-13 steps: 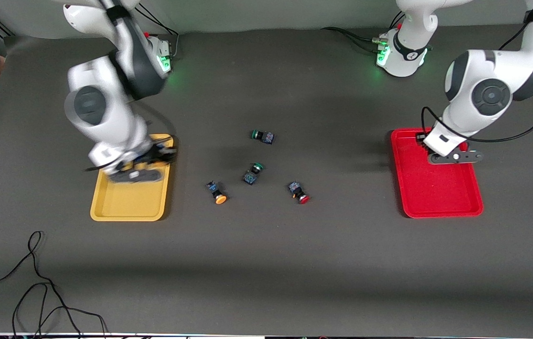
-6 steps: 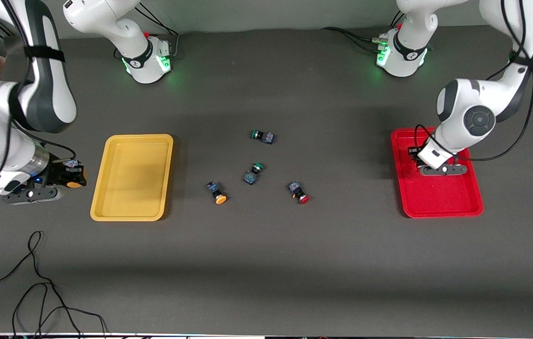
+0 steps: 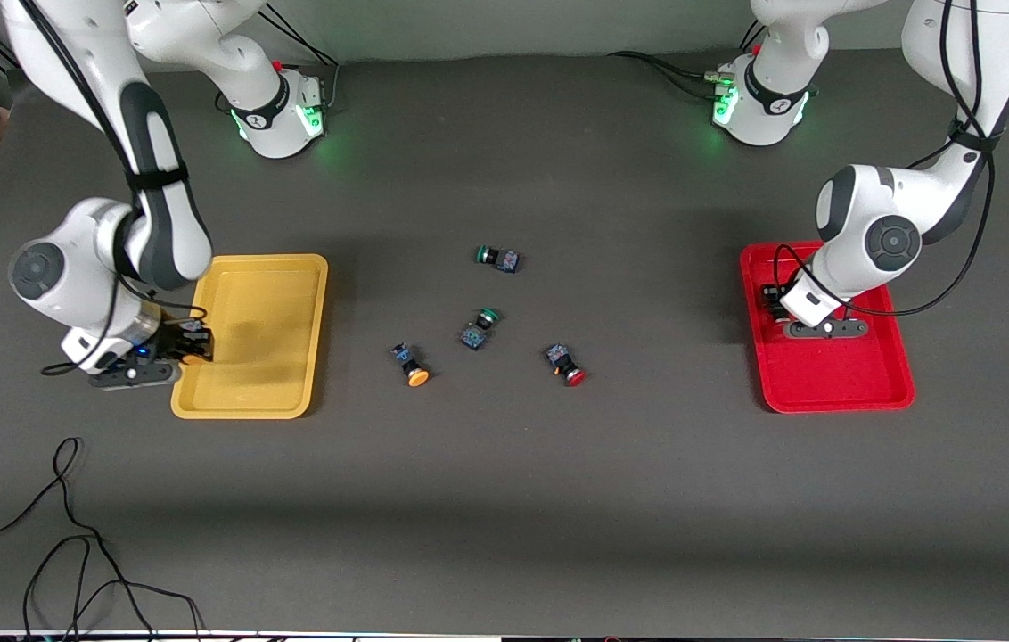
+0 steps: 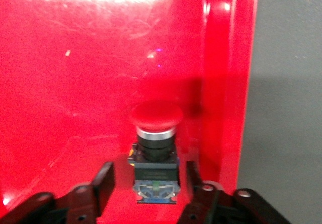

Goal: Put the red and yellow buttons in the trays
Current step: 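Carry the yellow button to the yellow tray while the left gripper carries red, then release the yellow button in the yellow tray while the left gripper releases red, then reach the right gripper to another yellow button while the left gripper reaches red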

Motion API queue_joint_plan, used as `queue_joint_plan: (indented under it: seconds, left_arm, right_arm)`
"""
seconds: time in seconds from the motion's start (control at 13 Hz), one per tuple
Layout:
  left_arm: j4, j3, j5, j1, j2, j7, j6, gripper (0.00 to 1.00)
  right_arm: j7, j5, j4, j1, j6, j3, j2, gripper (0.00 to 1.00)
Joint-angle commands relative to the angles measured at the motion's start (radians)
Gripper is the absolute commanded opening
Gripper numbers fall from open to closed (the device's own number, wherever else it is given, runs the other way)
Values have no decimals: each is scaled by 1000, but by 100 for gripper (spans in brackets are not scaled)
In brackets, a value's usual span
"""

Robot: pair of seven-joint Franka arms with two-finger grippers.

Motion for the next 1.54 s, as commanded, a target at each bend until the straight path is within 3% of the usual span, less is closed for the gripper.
queue_joint_plan:
  seconds: [0.0,0.08,0.15,0.23,0.31,0.54,0.69,0.92,1.23,1.46]
  left_arm:
    - [14,-8,-11,3,-85,-1,-88,100]
    - [35,-13,-13,0,-118,-2,-137,100]
    - [64,-34,-14,-7,-142,-20,-182,100]
    - [110,-60,-14,-27,-161,-80,-247,100]
    - [189,-85,-14,-56,-165,-149,-344,100]
    - [501,-91,-16,-168,-106,-275,-614,100]
    - [766,-93,-19,-223,-3,-321,-767,100]
    - [1081,-93,-22,-332,191,-479,-854,100]
    - [1336,-84,58,-526,481,-735,-794,100]
    - [1336,-79,107,-580,604,-859,-621,100]
  right_arm:
    - [-102,142,46,11,14,-1,106,24]
    - [-102,144,46,6,14,1,110,25]
    - [-101,144,50,5,8,-1,109,46]
    - [-96,145,65,5,-3,-1,107,88]
    - [-88,145,76,5,-27,-1,107,100]
    - [-46,142,105,20,-87,-10,62,100]
    - [17,75,160,40,-196,-36,11,100]
    - [181,-37,335,66,-399,-53,3,100]
    - [458,-45,403,243,-440,-50,14,100]
    - [676,-25,460,380,-402,-42,81,100]
